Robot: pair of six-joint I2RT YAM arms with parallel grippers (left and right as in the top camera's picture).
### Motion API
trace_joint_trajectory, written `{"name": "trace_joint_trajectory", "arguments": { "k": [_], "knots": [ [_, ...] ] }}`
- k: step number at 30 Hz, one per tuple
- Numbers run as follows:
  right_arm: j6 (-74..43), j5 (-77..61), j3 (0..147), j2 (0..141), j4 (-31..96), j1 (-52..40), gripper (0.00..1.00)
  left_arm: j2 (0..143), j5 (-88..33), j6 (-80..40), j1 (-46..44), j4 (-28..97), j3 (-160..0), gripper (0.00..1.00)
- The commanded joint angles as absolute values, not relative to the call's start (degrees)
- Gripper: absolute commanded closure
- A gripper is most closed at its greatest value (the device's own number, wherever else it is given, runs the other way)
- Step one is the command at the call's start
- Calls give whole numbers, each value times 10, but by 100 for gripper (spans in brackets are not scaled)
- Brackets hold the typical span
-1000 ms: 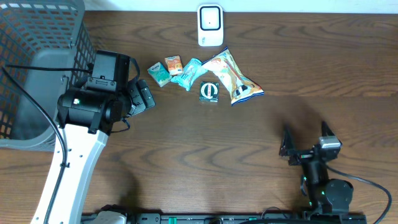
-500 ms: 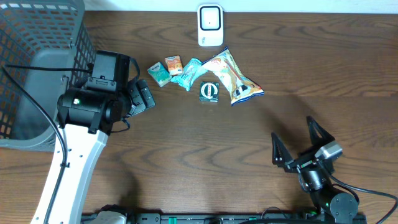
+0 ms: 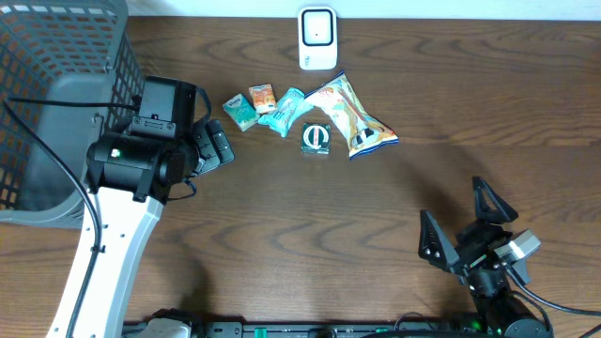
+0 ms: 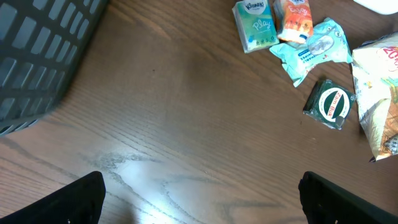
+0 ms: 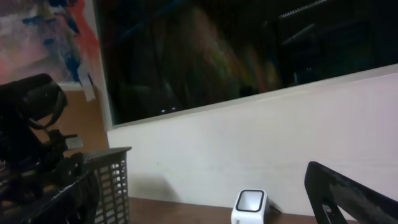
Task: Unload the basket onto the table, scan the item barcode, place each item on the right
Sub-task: 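Raise the right arm and swing the right gripper toward the yellow snack bag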
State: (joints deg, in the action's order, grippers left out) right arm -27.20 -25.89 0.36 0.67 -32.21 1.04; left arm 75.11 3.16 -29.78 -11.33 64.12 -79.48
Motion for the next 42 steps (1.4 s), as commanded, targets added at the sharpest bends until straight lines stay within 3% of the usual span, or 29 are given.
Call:
{"name": "trace_joint_trajectory", "arguments": {
  "k": [1, 8, 12, 18, 28, 38, 42],
  "knots": [
    [-285, -241, 3, 3, -323, 11, 1, 749, 37, -299, -111, 643, -796, 2],
    [-362, -236, 3, 3, -347, 11, 1, 749, 37, -299, -111, 643, -796, 3],
    [-362, -179, 9, 6, -411, 11, 1, 749, 37, -299, -111, 643, -796, 2],
    [-308, -152, 67, 53, -409, 11, 1, 749, 37, -299, -111, 643, -796, 2],
    [-194, -318, 258, 328, -402, 11, 1, 749, 37, -299, -111, 643, -796, 3],
    [-159, -535, 504, 615, -280, 2, 1, 749, 37, -299, -111, 643, -796, 2],
    [-154, -544, 583, 698, -207, -23, 1, 749, 37, -299, -111, 643, -796, 2]
  ]
}}
